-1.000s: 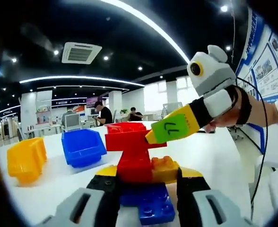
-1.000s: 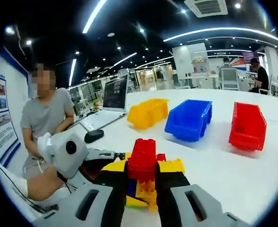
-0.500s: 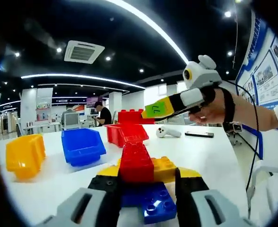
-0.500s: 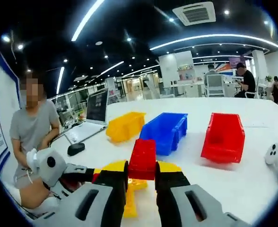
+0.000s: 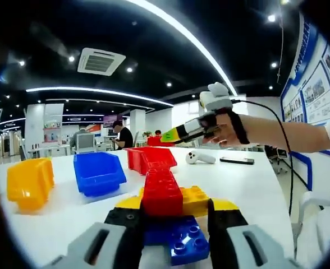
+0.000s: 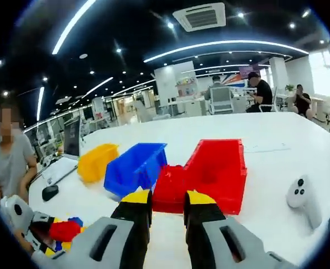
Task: Take apart the toy blocks one by one and place each separated block into its matching bin, sorting the blocks by their type until all the connected pieces are disassembled and separated into the correct bins
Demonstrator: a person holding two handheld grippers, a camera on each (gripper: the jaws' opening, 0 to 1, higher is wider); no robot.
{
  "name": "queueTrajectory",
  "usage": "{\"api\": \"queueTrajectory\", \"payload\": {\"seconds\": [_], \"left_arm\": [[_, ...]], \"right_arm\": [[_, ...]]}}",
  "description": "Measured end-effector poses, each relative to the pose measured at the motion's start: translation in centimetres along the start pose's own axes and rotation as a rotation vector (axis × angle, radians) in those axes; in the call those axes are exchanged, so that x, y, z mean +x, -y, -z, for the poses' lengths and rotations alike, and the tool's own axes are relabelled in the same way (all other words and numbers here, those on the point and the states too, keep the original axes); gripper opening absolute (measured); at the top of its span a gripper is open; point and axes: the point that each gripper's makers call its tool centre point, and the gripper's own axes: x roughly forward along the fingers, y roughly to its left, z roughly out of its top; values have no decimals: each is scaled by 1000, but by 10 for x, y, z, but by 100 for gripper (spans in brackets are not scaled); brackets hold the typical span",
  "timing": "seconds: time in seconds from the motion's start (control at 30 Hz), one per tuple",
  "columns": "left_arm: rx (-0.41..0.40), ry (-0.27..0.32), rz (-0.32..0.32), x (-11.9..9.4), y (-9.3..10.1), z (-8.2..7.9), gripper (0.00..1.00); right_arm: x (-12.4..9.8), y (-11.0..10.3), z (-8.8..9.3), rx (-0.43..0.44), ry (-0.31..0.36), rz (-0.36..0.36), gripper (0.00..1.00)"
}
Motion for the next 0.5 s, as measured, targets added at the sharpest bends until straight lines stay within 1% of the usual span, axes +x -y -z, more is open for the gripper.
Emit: {"api": "queueTrajectory", "payload": {"seconds": [0.17,0.2,0.23,0.43,0.47,0.5], "left_arm": [[-1,5,-4,-1,0,0,45],[-1,6,-3,-2,0,0,45],[-1,7,-2,-2,0,0,45],[2,10,-2,-4,1,0,45],[2,11,-1,-4,1,0,45],[2,11,-1,-4,1,0,45]], "right_arm": [[20,27,-10,-2,9,83,23],[29,36,-14,-19,9,107,23],[27,40,-12,-44,12,136,23],[38,58,-13,-34,17,193,24],[47,65,-17,-33,20,197,24],[48,66,-16,-34,26,201,24]]}}
